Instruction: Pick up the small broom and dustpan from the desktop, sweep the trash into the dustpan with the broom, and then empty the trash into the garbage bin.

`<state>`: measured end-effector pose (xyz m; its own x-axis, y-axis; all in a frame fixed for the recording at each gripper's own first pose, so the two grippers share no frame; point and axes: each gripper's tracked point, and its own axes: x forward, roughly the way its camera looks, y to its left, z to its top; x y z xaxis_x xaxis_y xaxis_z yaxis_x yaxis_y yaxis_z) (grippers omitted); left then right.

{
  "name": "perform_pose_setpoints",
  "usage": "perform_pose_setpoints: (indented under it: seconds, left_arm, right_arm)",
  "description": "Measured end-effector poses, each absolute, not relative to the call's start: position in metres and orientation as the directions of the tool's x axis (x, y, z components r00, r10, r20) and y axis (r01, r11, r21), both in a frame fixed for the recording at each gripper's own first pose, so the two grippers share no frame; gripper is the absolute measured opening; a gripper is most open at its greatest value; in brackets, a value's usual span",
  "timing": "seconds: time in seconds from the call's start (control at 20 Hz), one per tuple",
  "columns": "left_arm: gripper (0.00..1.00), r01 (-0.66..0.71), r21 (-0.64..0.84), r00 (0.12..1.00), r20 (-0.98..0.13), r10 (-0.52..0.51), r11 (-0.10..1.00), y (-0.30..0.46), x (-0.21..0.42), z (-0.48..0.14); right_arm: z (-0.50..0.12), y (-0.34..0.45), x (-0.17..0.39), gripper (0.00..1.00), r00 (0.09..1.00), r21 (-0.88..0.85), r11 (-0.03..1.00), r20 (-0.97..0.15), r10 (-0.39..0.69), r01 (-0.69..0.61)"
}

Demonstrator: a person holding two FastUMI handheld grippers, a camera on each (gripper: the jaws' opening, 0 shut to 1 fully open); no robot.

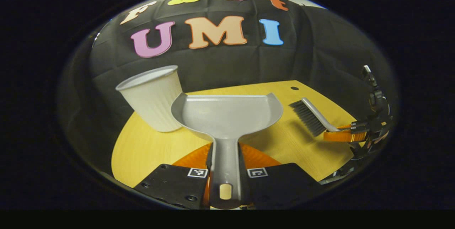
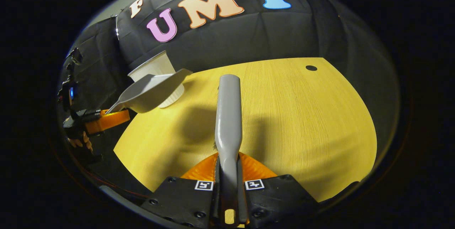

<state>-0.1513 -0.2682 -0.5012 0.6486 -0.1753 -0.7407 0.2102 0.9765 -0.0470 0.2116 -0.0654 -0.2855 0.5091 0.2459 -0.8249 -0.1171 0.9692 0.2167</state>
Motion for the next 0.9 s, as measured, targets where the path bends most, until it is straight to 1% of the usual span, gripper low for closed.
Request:
perform_pose_setpoints:
  seconds: [0.15, 0.25, 0.5, 0.6, 0.65, 0.7, 0.75, 0.85, 0.9]
  left_arm:
    - [0.26, 0.185, -0.047, 0.605, -0.782, -0.151, 0.982, -0.263, -0.172, -0.529]
    - [0.26, 0.170, -0.053, 0.561, -0.815, -0.141, 0.984, -0.263, -0.185, -0.545]
    - [0.28, 0.145, -0.076, 0.489, -0.861, -0.138, 0.987, -0.267, -0.208, -0.583]
    - [0.27, 0.130, -0.092, 0.465, -0.874, -0.142, 0.987, -0.268, -0.215, -0.587]
    - [0.28, 0.120, -0.096, 0.464, -0.874, -0.142, 0.988, -0.267, -0.214, -0.584]
    - [0.28, 0.119, -0.094, 0.470, -0.872, -0.140, 0.988, -0.267, -0.211, -0.583]
    - [0.28, 0.114, -0.084, 0.474, -0.871, -0.129, 0.990, -0.266, -0.210, -0.584]
    - [0.34, 0.108, -0.086, 0.487, -0.864, -0.128, 0.990, -0.269, -0.211, -0.583]
    - [0.36, 0.111, -0.081, 0.510, -0.851, -0.127, 0.990, -0.271, -0.207, -0.578]
  right_arm:
    - [-0.299, -0.064, 0.207, 0.17, 0.473, 0.181, 0.978, -0.856, 0.206, -0.100]
    - [-0.309, -0.063, 0.202, 0.17, 0.438, 0.143, 0.986, -0.883, 0.166, -0.085]
    - [-0.304, -0.068, 0.198, 0.17, 0.351, 0.032, 0.996, -0.935, 0.059, -0.081]
    - [-0.300, -0.069, 0.196, 0.17, 0.317, 0.009, 0.997, -0.948, 0.033, -0.078]
    - [-0.299, -0.070, 0.195, 0.17, 0.310, -0.001, 0.997, -0.950, 0.023, -0.075]
    - [-0.300, -0.070, 0.195, 0.14, 0.300, -0.010, 0.997, -0.954, 0.014, -0.077]
    - [-0.300, -0.070, 0.193, 0.19, 0.292, -0.010, 0.997, -0.956, 0.015, -0.082]
    - [-0.293, -0.070, 0.196, 0.22, 0.314, -0.015, 0.996, -0.949, 0.013, -0.088]
    - [-0.289, -0.068, 0.195, 0.24, 0.324, -0.017, 0.995, -0.946, 0.015, -0.095]
